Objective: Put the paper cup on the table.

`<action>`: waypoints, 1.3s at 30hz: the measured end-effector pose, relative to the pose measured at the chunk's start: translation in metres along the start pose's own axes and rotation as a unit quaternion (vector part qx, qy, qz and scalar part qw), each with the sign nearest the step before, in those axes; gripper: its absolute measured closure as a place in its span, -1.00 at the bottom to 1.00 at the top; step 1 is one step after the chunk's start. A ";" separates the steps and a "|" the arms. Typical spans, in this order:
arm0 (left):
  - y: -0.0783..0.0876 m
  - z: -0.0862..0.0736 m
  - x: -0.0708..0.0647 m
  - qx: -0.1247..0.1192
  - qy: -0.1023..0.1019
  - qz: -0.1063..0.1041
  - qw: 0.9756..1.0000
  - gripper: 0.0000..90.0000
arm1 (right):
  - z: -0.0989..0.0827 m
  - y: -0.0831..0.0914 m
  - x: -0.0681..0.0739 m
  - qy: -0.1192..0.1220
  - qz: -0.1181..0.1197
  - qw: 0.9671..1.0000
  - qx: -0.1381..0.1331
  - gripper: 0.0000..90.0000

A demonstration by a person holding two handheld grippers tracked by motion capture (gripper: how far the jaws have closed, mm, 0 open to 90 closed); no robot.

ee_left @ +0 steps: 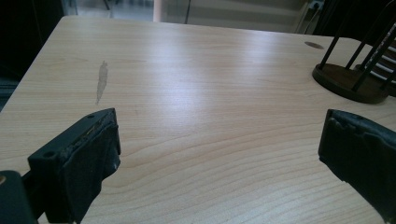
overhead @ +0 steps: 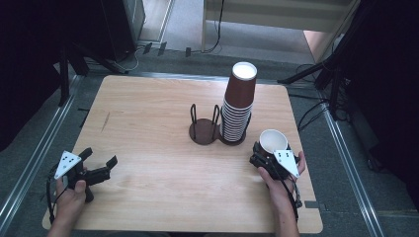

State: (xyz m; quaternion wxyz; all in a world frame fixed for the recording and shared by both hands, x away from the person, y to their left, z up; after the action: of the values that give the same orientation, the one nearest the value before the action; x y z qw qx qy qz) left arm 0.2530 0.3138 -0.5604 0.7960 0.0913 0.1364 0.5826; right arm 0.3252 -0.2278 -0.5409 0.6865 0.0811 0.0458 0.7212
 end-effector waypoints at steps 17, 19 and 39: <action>0.000 0.000 -0.001 0.002 -0.001 -0.001 1.000 -1.00 | 0.021 0.031 -0.006 0.013 0.030 0.999 -0.016 -1.00; 0.000 0.000 -0.001 0.002 -0.001 0.000 1.000 -1.00 | 0.023 0.036 -0.008 0.016 0.035 0.999 -0.018 -1.00; 0.000 0.000 -0.001 0.004 0.000 -0.001 1.000 -1.00 | 0.017 0.068 -0.041 0.021 0.012 0.999 -0.022 -1.00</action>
State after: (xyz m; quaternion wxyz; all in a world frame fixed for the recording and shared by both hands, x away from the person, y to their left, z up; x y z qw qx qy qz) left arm 0.2528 0.3128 -0.5605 0.7962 0.0941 0.1384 0.5814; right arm 0.2629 -0.2734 -0.5142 0.6779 0.0511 0.0433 0.7321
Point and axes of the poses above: each handheld gripper's, and its own axes: y roughly backward along the jaws, z roughly out of its top, x roughly to its left, the point moved 3 cm from there along -y, roughly forward along the jaws, and after that the axes turned 4 degrees about -y, right-handed, at the moved point
